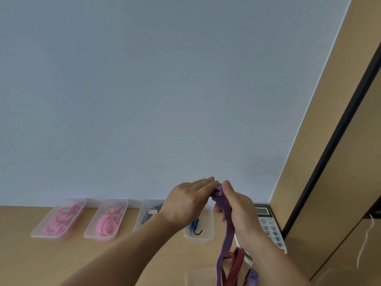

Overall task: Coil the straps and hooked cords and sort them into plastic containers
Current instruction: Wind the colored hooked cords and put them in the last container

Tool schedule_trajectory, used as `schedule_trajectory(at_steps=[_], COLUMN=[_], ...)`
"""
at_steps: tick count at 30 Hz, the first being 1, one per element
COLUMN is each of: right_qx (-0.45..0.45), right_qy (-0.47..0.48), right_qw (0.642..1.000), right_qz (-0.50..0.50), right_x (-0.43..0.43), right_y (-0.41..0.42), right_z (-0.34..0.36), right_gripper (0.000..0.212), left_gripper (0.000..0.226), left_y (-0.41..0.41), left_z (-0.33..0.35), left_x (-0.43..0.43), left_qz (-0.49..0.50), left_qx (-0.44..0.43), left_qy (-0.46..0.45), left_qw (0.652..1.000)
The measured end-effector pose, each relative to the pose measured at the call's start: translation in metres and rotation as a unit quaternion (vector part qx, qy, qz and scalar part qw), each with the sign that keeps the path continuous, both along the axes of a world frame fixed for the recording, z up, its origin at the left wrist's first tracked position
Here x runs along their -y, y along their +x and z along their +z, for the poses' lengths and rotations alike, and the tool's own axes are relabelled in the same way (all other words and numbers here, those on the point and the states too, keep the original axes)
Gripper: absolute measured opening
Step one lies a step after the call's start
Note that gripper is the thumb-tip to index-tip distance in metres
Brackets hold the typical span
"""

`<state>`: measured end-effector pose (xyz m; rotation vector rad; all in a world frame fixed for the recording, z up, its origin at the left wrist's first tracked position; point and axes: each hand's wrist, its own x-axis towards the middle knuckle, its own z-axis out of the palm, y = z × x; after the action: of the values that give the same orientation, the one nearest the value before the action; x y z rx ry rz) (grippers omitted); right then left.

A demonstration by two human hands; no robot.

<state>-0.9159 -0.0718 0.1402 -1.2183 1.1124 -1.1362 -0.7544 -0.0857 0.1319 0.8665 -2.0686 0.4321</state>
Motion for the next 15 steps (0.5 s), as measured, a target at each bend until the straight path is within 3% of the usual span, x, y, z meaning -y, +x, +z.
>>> schedule_trajectory(at_steps=[3,6,7,8,10,11,13,15], right_qx=[0.02,0.051,0.058,0.059,0.046,0.039,0.026,0.022], right_qy=[-0.008,-0.013,-0.02,-0.031,-0.053,-0.061,-0.071,-0.073], right_qw=[1.0,0.998,0.998,0.997,0.997,0.997,0.997,0.997], right_qz=[0.014,0.029,0.031,0.034,0.035,0.034,0.027,0.01], right_x=[-0.002,-0.001,-0.001,-0.001,0.0,0.0,0.0,0.001], right_y=[0.001,0.0,-0.001,-0.002,-0.002,-0.001,0.0,0.0], right_z=[-0.002,-0.002,-0.001,-0.001,-0.001,-0.001,-0.002,-0.003], right_gripper=[0.061,0.052,0.047,0.043,0.036,0.033,0.028,0.019], left_gripper=[0.047,0.047,0.05,0.051,0.044,0.039,0.039,0.041], left_y=[0.009,0.007,0.004,0.002,-0.001,-0.002,-0.004,-0.007], left_z=[-0.008,-0.012,-0.009,-0.004,0.007,0.01,0.014,0.012], left_x=[0.004,0.003,0.002,0.003,0.005,0.005,0.001,-0.002], left_qz=[-0.002,-0.007,-0.009,-0.026,-0.106,-0.143,-0.183,-0.189], left_qx=[-0.01,-0.14,-0.216,-0.298,-0.427,-0.451,-0.446,-0.424], left_qy=[-0.028,0.11,0.21,0.322,0.499,0.537,0.553,0.545], left_qw=[1.0,0.984,0.953,0.898,0.747,0.698,0.679,0.698])
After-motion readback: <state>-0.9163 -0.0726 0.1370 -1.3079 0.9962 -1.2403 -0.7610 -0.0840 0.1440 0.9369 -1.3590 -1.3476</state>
